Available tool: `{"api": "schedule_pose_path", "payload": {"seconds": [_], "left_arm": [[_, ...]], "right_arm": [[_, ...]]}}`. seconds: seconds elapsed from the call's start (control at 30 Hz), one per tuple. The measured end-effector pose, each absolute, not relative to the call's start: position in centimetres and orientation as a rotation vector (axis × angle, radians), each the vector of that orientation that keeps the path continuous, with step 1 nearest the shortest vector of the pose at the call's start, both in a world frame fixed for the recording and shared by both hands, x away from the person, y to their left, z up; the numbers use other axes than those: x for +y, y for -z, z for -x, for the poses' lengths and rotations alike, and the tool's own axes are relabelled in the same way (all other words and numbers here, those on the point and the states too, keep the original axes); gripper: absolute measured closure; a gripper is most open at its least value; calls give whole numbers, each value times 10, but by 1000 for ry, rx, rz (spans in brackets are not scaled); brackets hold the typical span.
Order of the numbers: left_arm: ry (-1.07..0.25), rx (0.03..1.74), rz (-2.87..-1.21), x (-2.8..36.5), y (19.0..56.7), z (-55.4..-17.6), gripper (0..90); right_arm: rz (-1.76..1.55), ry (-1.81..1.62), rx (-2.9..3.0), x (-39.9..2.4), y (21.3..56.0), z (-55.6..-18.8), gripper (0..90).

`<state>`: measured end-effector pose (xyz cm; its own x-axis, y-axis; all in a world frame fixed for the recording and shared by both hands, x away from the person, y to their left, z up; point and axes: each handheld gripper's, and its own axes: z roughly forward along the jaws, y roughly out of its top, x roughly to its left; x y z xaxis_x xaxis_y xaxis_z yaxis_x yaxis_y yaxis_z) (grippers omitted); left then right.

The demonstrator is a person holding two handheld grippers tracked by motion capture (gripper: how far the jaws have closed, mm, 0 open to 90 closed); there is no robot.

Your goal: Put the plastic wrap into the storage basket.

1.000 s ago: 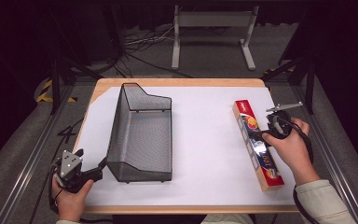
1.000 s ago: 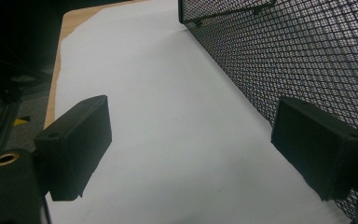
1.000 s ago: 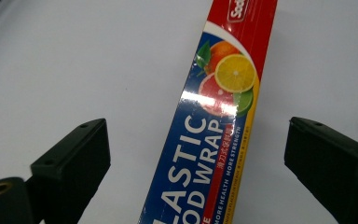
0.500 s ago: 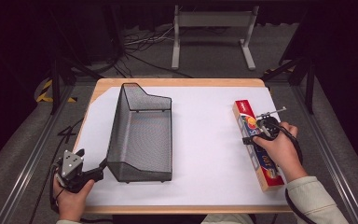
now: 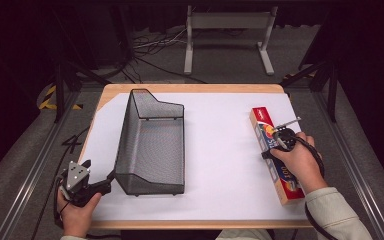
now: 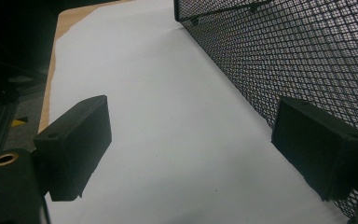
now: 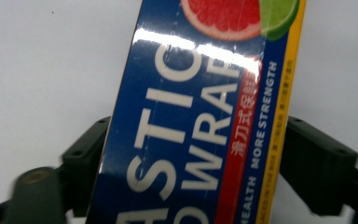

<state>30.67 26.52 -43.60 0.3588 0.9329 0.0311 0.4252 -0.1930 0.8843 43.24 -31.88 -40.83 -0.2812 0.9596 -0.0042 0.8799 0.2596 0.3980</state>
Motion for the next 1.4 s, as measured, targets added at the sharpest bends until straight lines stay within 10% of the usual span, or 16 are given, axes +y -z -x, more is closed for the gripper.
{"api": "schedule_pose_path", "payload": {"seconds": [1.4], "left_arm": [[-755, 1209, -1770, 266, 436, -306, 127]], "right_arm": [[-1828, -605, 2193, -293, 338, -417, 405]]}}
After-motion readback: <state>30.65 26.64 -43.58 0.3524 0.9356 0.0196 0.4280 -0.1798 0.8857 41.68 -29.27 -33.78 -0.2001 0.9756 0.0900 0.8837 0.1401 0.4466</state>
